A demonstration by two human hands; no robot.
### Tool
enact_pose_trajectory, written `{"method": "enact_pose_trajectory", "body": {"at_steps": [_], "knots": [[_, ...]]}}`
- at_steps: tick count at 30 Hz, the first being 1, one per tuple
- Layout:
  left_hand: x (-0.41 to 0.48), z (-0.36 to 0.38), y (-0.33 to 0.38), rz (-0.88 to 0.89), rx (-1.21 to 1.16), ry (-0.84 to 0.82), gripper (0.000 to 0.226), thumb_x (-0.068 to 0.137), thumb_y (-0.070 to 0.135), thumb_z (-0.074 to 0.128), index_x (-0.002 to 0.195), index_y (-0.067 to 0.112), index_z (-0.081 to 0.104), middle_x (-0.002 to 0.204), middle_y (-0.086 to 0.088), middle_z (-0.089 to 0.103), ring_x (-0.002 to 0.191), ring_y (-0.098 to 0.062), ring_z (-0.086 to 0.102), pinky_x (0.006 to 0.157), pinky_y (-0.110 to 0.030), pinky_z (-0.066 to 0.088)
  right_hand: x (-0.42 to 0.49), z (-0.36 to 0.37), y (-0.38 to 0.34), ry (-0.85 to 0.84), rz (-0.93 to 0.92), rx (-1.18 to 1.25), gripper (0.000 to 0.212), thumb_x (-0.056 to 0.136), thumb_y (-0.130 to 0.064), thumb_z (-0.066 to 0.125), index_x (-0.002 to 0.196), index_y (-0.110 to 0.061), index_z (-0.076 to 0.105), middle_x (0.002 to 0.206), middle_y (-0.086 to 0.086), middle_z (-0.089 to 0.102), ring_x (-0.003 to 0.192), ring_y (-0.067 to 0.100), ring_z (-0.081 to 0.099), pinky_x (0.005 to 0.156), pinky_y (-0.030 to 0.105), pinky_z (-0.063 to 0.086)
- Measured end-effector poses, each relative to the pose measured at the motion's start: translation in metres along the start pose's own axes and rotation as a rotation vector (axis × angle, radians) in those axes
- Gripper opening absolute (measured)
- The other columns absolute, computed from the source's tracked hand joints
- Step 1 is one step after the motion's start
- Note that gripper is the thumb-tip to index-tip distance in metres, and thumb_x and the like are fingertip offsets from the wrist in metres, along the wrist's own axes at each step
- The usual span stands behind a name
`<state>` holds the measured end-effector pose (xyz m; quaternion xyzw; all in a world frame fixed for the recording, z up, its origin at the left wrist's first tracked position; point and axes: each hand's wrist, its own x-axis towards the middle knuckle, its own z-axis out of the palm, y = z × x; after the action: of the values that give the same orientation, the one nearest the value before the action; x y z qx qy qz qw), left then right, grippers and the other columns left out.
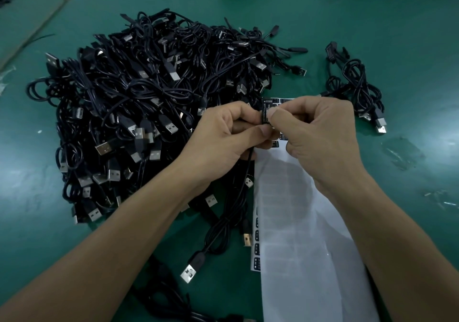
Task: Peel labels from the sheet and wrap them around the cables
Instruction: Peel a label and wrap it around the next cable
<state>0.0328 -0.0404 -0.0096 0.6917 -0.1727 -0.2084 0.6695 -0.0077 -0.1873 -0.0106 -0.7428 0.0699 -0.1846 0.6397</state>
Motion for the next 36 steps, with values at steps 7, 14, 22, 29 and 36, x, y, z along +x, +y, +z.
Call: {"method": "enact_pose_trajectory", "body": {"at_steps": [7,14,22,29,36], "knots": [[-0.0008,0.0007,0.0007,-0.005,0.001,0.003,0.005,0.09,0.014,0.07,0.091,0.013,0.066,0.084,-0.001,0.078,0.079,-0.011,0.074,0.061,-0.017,0.054,-0.0006,0.0001,-0.0014,0.001,-0.008,-0.008,0.026,0.086,-0.008,0.071,0.065,-0.022,0.07,0.045,-0.014,0.058,0.035,-0.001,0.048,0.041,0.008,0.037],[-0.0009,0.0002,0.0011,-0.003,0.012,0.003,0.005,0.09,0.015,0.07,0.092,0.014,0.066,0.085,0.0,0.078,0.08,-0.011,0.075,0.062,-0.017,0.055,-0.0013,0.0002,-0.0026,0.005,-0.005,0.0,0.025,0.085,-0.008,0.072,0.064,-0.022,0.07,0.044,-0.013,0.057,0.035,0.0,0.048,0.04,0.009,0.037],[-0.0016,0.0034,0.0006,0.0,0.02,0.038,0.003,0.092,0.012,0.07,0.09,0.012,0.067,0.083,-0.001,0.078,0.08,-0.012,0.075,0.062,-0.017,0.054,-0.0026,0.0015,-0.0019,0.03,-0.028,-0.05,0.021,0.082,-0.011,0.073,0.066,-0.024,0.071,0.048,-0.012,0.062,0.04,-0.001,0.054,0.043,0.01,0.041],[-0.002,0.0058,-0.0007,0.01,0.015,0.076,0.006,0.091,0.005,0.068,0.086,0.01,0.067,0.076,-0.001,0.077,0.074,-0.011,0.074,0.06,-0.016,0.052,-0.0034,0.0027,-0.0003,0.079,-0.056,-0.168,0.013,0.077,-0.021,0.074,0.065,-0.027,0.072,0.053,-0.001,0.065,0.042,0.002,0.051,0.046,0.013,0.043],[-0.002,0.0084,-0.0015,0.026,0.023,0.102,0.011,0.091,-0.001,0.064,0.085,0.007,0.064,0.07,-0.001,0.075,0.066,-0.009,0.071,0.055,-0.018,0.05,-0.0048,0.0023,-0.0027,0.095,-0.085,-0.202,0.015,0.077,-0.02,0.08,0.066,-0.026,0.072,0.047,-0.01,0.061,0.04,0.0,0.049,0.045,0.009,0.04]]}}
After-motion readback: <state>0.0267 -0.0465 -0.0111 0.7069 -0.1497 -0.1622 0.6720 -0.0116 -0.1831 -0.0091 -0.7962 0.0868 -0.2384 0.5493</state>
